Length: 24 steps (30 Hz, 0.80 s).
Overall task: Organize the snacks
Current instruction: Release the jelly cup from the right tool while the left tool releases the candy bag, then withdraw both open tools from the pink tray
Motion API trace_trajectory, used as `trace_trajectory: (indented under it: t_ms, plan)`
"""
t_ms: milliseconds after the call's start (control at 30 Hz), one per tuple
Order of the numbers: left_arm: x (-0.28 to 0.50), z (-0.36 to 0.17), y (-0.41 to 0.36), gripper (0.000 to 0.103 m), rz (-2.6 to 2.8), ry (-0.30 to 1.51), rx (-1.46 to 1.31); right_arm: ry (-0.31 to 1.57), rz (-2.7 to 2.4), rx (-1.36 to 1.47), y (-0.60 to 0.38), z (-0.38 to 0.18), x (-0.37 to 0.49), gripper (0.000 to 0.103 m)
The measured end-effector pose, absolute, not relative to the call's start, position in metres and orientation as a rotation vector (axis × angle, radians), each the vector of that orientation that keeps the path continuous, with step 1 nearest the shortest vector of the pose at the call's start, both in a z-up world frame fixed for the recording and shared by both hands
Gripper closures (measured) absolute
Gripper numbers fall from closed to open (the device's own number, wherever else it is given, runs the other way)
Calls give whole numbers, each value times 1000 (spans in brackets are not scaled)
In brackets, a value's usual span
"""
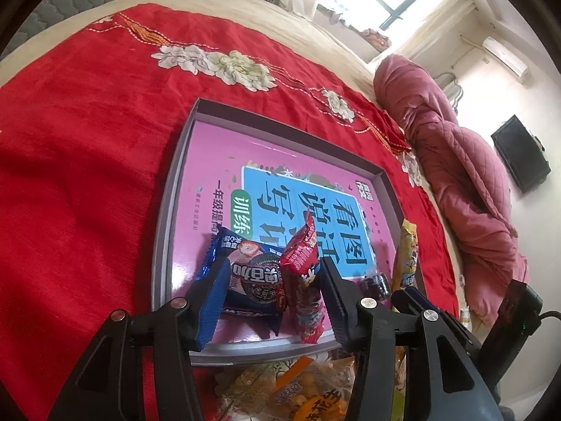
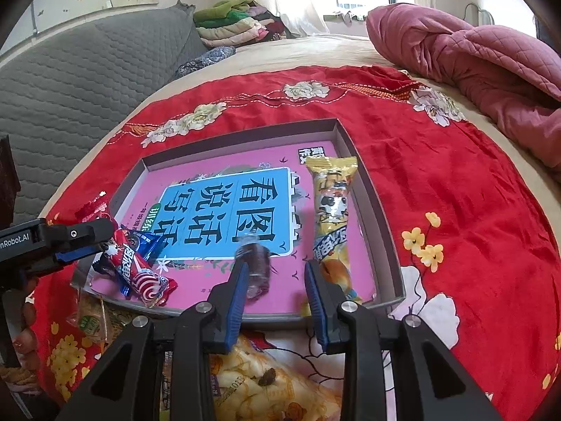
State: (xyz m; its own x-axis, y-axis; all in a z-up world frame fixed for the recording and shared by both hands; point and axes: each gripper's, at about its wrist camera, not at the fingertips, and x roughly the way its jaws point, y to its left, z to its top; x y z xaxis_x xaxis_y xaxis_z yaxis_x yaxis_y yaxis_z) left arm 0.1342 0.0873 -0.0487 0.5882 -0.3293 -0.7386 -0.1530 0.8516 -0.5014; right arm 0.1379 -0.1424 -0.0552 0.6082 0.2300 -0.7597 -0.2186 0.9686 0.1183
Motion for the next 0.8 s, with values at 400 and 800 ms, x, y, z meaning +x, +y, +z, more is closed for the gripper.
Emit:
trace_trajectory:
  t_ms: [400, 800]
  plan:
    - [133, -41, 90, 40, -117, 929, -568, 859, 256, 35, -148, -47, 136, 70]
    - [124, -24, 97, 35, -115, 895, -559, 835, 259, 60, -157, -36, 131, 67]
